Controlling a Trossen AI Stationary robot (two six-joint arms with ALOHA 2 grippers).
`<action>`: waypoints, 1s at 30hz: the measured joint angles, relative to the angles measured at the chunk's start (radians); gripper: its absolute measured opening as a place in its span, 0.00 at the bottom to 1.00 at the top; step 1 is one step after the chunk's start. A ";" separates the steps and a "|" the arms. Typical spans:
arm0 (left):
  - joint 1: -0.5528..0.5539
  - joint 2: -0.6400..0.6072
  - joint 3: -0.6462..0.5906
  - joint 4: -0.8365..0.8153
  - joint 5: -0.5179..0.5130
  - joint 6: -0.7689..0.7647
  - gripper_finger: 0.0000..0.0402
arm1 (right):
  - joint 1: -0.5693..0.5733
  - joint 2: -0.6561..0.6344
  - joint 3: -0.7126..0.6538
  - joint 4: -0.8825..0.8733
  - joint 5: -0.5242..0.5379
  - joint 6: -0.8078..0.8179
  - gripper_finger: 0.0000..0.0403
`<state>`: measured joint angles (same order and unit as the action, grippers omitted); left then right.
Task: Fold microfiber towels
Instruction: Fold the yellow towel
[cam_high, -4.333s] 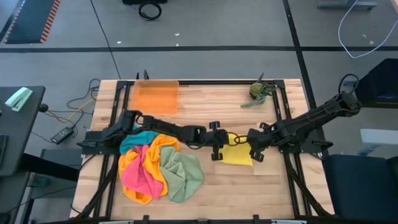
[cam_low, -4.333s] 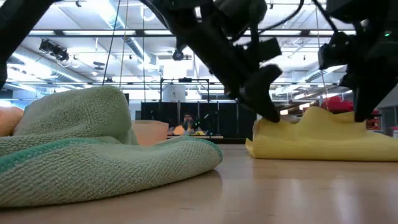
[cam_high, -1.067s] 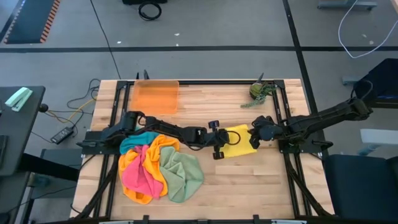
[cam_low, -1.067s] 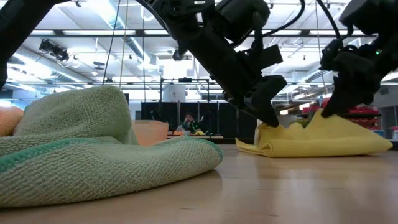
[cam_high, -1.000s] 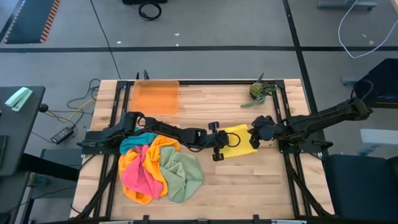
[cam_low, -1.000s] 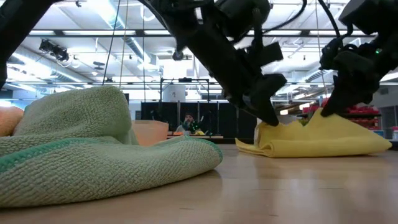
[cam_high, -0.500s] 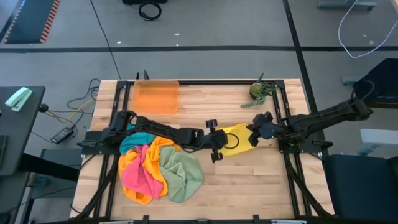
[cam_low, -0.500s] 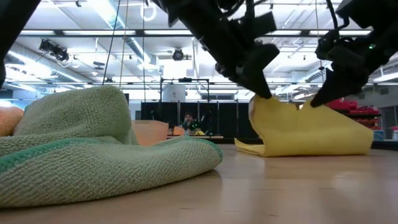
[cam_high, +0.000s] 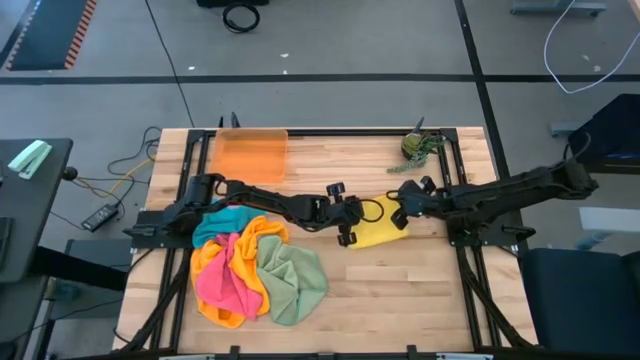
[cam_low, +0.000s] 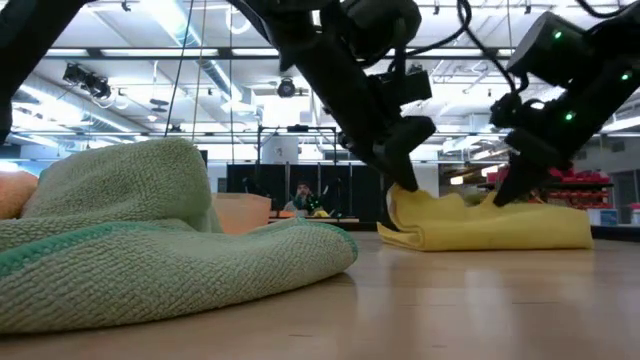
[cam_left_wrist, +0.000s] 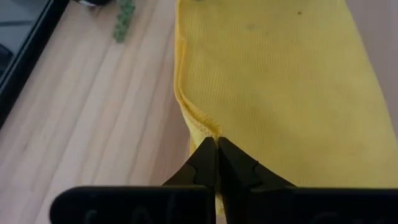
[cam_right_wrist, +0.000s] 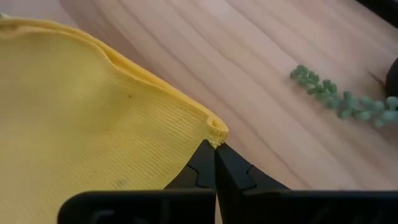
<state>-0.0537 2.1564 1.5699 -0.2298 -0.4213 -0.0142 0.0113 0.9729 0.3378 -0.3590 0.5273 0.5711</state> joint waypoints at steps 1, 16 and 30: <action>0.000 0.003 0.000 0.007 0.000 -0.001 0.03 | -0.004 0.013 0.000 0.001 -0.001 -0.004 0.00; 0.012 -0.003 0.000 -0.105 -0.064 -0.084 0.17 | -0.058 0.166 -0.001 0.076 -0.061 -0.001 0.01; 0.072 0.113 -0.002 0.130 0.092 -0.044 0.09 | -0.064 0.130 0.037 0.047 -0.093 -0.014 0.14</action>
<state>0.0184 2.2693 1.5677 -0.1000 -0.3296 -0.0578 -0.0530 1.1031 0.3744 -0.3125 0.4342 0.5568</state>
